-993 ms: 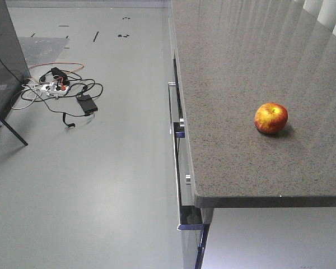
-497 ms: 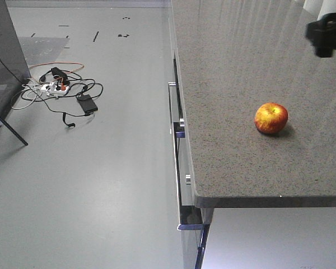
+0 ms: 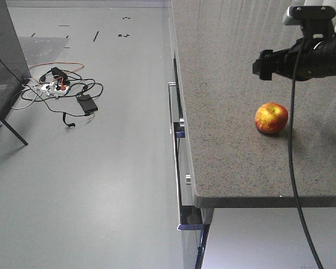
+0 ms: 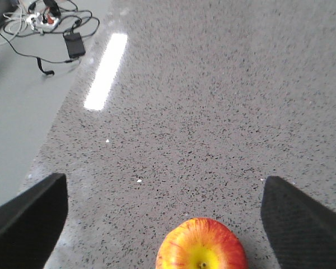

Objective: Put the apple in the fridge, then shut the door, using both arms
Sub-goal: 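Lower the right gripper over the red-yellow apple on the counter, then close the right gripper around the apple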

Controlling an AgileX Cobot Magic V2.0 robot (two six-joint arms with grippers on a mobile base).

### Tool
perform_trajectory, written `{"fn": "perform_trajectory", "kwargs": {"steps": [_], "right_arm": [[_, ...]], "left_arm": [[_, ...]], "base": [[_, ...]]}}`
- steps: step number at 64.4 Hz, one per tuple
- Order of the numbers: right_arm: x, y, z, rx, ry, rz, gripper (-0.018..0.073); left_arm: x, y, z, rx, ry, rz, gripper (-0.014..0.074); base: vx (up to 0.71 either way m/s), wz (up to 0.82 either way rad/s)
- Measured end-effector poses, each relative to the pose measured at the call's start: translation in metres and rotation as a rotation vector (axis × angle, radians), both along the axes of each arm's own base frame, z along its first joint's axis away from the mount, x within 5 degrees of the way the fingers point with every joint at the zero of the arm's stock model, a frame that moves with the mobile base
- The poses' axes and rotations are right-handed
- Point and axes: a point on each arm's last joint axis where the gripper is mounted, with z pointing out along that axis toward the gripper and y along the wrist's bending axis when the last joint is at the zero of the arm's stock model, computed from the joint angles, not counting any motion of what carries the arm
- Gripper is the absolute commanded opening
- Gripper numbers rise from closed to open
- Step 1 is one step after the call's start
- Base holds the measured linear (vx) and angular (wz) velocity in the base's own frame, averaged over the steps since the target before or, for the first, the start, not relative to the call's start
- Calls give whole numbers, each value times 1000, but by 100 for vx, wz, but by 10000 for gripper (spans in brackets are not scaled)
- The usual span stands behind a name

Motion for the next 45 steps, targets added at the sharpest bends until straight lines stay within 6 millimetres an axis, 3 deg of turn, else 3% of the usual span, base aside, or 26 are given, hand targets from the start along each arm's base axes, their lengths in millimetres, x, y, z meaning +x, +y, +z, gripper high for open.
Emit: {"fn": "perform_trajectory", "kwargs": {"steps": [22,45], "right_arm": [[24,-1,-55,1,110,-21,650],[33,-4,-88,-19,175,-51,635]], "left_arm": [[0,0,0,0,0,0,-6],[0,0,0,0,0,0,-6]], "base": [[0,0],[0,0]]}}
